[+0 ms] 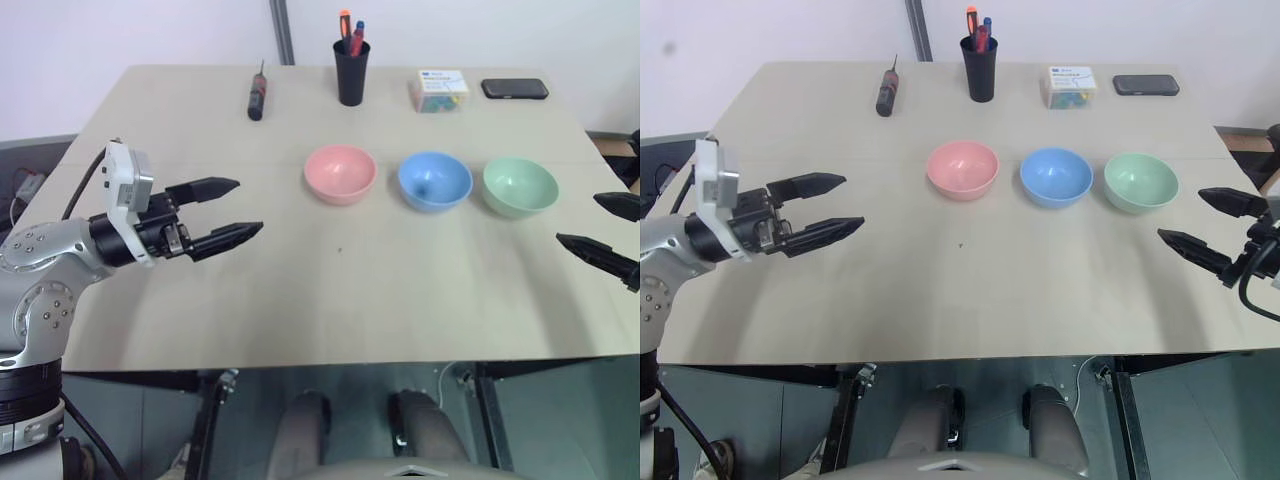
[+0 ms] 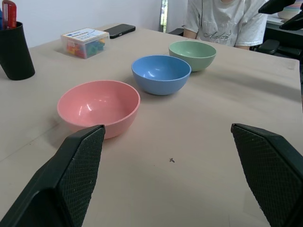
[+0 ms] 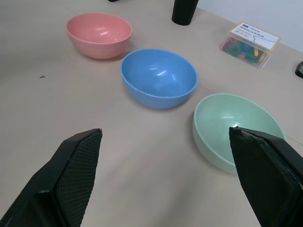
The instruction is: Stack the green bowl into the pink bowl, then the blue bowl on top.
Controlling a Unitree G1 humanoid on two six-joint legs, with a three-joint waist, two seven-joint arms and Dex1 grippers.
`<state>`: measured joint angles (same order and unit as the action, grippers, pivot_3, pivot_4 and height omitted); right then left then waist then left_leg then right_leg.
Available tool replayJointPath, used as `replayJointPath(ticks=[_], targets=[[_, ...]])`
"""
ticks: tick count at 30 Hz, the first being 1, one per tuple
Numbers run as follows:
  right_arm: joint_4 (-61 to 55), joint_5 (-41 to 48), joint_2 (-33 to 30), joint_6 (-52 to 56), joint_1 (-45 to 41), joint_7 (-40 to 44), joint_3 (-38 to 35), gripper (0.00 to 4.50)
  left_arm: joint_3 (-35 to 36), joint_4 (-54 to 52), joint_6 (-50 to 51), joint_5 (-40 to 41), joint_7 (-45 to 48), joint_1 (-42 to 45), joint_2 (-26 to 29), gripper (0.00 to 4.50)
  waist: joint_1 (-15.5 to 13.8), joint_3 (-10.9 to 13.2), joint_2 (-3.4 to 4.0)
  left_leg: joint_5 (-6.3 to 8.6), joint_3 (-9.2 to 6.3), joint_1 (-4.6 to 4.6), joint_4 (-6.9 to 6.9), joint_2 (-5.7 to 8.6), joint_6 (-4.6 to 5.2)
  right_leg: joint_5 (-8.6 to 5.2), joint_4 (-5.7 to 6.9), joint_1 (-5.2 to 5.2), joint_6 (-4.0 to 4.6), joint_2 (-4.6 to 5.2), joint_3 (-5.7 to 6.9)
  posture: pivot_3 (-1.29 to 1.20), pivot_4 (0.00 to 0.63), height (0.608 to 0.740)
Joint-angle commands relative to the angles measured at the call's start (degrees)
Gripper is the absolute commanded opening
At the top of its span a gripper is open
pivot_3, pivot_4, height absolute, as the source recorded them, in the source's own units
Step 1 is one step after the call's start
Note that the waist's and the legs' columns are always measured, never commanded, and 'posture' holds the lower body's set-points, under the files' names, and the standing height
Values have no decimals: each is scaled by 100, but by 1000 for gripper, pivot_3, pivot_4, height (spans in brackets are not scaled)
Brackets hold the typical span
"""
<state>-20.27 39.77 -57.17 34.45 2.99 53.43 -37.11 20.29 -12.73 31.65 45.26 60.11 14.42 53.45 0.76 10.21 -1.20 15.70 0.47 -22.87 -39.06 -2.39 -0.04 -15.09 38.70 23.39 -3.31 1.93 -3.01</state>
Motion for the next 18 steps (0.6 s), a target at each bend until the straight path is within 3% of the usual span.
replayJointPath(ticks=[1,12,18], targets=[[-77,1,-46,-68,-84,5,-163,4492,139,-89,-25,39,9,94,35,4500,0,0,0,0,0,0,0,0,0,0,0,0,0,0,0,0,150,740],[-315,-156,270,-273,-440,-287,510,4492,-61,-101,-133,-181,-143,262,-261,4500,1,0,0,0,1,-3,0,0,0,0,0,2,0,0,-1,0,150,740],[-733,-219,566,-317,-805,-498,1391,4492,-845,-214,-247,-1339,-899,694,-232,4500,0,0,-1,0,-1,1,-1,0,0,1,5,1,0,-1,-1,0,150,740]])
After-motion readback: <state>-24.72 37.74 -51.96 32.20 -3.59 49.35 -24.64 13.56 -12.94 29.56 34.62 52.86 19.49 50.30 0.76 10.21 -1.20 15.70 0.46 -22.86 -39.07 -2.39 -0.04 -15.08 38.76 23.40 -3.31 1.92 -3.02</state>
